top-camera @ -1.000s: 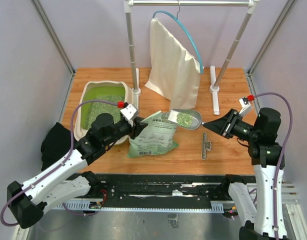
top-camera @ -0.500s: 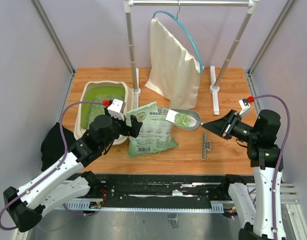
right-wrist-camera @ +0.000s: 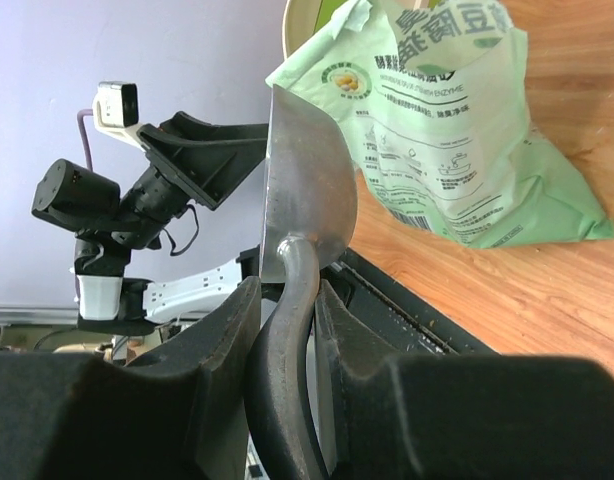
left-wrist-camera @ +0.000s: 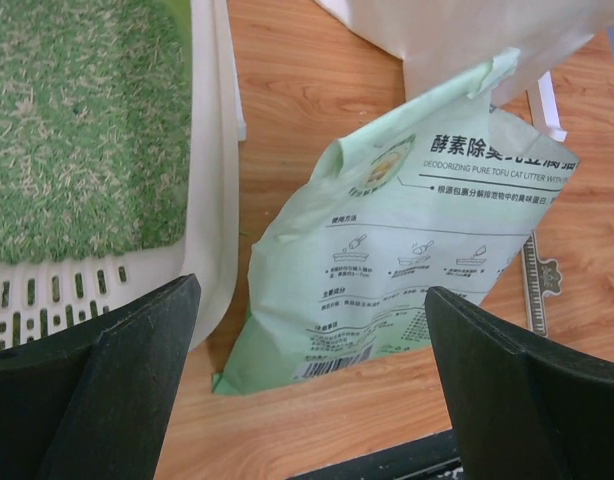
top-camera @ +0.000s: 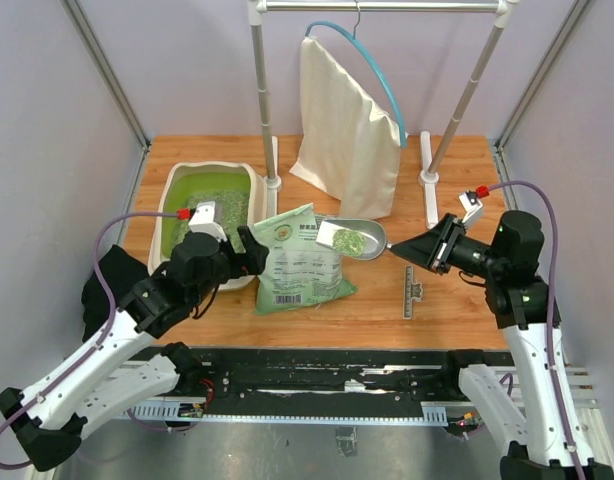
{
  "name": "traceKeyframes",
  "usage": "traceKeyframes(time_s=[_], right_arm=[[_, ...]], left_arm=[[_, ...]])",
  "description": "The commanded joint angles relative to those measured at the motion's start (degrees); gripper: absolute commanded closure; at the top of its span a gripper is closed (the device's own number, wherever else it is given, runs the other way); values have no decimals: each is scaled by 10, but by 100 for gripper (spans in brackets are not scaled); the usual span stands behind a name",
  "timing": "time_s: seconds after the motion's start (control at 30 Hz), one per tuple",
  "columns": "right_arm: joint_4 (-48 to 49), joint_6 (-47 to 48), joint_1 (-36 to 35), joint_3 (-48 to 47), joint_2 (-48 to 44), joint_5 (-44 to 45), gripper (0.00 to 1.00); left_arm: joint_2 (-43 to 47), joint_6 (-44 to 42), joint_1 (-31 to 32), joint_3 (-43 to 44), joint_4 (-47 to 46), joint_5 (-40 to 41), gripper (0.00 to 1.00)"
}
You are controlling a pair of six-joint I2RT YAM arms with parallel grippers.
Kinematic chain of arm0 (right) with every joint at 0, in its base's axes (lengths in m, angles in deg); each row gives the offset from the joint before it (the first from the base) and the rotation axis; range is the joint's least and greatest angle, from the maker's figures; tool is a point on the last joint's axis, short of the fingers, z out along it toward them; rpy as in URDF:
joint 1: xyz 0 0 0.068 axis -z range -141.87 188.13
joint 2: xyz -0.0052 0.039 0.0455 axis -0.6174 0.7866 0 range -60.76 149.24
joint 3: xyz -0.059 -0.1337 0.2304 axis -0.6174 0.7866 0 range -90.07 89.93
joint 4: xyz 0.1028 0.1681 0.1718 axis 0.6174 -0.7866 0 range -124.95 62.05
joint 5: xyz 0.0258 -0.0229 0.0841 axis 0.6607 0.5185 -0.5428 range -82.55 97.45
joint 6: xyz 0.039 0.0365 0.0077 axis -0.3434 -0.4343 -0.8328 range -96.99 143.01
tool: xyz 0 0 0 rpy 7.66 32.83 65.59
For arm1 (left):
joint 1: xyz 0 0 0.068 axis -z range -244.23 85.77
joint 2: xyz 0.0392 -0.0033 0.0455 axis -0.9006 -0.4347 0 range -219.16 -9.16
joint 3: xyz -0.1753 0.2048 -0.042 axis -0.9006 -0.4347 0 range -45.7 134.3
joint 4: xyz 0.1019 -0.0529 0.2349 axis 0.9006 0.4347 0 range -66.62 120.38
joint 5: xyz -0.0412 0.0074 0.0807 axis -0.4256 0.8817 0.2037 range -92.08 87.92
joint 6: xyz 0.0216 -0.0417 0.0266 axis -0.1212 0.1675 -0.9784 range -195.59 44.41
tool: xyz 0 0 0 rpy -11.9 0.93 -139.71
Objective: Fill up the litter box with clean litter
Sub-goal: 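Scoop the cat litter from the cat litter bag, then pour the cat litter into the litter box.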
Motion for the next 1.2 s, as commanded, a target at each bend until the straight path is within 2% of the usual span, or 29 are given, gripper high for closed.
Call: traceKeyframes(time_s=[0.0, 0.3, 0.57, 0.7, 0.77, 1.0, 1.17], right_arm=[[64, -35, -69, 9, 9, 64, 99], [172, -102, -257, 36, 57, 218, 99], [231, -120, -399, 22, 113, 384, 99], [260, -122, -438, 1, 159, 416, 99], [273, -121, -451, -12, 181, 425, 99], [315, -118, -473, -62, 257, 454, 99], [330, -103, -486, -126, 330, 477, 99]], left_arm=[[37, 94, 2, 1, 64, 36, 0], [133, 171, 2, -56, 126, 54, 0], [106, 156, 2, -64, 142, 23, 0], [103, 162, -5, -69, 145, 37, 0], [111, 157, -23, -71, 137, 19, 0], [132, 135, -143, -78, 116, -118, 0], [119, 131, -153, -43, 128, -102, 0]])
